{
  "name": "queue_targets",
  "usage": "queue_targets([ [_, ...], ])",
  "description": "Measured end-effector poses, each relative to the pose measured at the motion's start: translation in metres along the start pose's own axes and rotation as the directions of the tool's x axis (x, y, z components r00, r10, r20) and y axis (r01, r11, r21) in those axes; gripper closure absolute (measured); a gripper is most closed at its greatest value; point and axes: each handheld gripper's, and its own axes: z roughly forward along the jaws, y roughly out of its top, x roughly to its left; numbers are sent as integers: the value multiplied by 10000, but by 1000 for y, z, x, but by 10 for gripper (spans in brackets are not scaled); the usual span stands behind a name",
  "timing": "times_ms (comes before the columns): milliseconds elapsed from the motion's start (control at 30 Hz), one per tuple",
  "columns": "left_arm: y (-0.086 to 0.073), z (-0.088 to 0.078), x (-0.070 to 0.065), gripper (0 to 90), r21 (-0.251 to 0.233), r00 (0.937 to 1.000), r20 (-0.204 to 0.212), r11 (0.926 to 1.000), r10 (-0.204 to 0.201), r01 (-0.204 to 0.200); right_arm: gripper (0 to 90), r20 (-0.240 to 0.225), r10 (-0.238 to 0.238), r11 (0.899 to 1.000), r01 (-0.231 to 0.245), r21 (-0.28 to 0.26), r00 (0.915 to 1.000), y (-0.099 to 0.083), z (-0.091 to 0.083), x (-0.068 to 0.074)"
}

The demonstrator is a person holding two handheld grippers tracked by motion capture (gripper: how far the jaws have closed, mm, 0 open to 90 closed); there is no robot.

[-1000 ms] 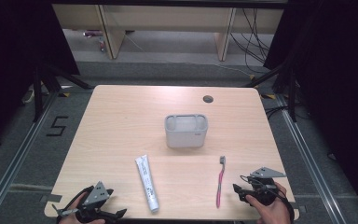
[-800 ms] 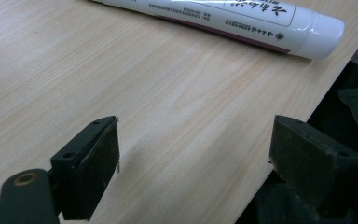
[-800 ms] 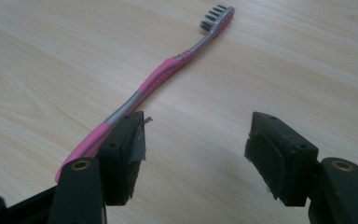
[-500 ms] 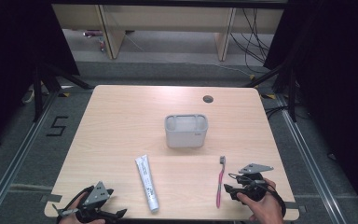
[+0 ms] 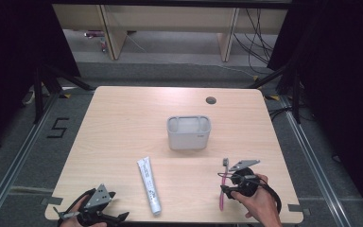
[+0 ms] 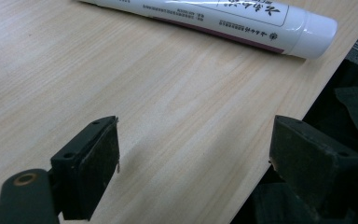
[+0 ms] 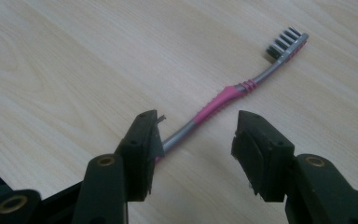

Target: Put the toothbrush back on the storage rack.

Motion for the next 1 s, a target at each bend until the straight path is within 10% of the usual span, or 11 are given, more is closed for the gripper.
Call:
queue_targets([
  [1000, 0, -1, 0, 155, 13, 10000, 2, 10000, 88, -88, 514, 256, 227, 9945, -252, 1014, 9994, 19, 17, -9],
])
